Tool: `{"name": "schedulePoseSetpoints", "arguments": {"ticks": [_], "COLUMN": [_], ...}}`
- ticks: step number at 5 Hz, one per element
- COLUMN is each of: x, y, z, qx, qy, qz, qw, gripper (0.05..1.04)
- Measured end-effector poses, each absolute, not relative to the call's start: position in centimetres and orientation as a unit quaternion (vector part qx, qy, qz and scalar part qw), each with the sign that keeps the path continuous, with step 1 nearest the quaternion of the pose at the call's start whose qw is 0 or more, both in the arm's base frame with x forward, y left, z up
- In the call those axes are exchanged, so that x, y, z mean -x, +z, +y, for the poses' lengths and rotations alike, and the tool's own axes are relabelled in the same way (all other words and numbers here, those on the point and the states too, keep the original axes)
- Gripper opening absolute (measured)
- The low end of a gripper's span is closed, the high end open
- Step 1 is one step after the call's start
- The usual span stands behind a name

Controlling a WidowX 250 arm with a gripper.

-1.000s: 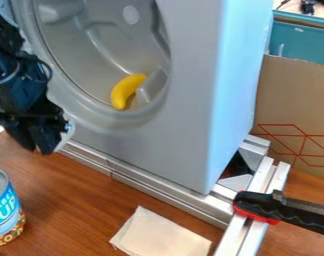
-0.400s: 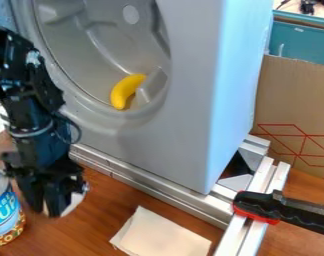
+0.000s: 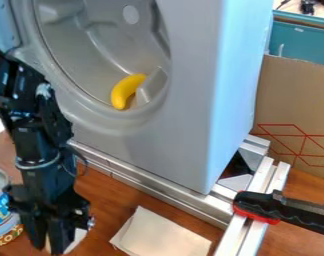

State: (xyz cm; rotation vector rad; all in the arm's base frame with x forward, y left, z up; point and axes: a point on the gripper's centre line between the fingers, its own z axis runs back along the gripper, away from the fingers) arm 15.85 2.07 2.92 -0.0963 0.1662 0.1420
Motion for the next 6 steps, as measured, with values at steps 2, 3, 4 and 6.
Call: {"name": "schedulePoseSetpoints", "arguments": {"ticks": [2,3,4,6], "x": [-15.2,-14.6,-14.4,-14.3], "y": [0.1,-1.0,-1.6,-2.1], "z": [3.7,4.8,5.2,5.2], "qx": [0.087,0.094,0.113,0.157], "qy": [0.042,0.053,0.041,0.039], "qz": [0.082,0.094,0.098,0.105], "qw": [0.992,0.990,0.988,0.981], "gripper": [0.383,0.383,0.383,0.743]}}
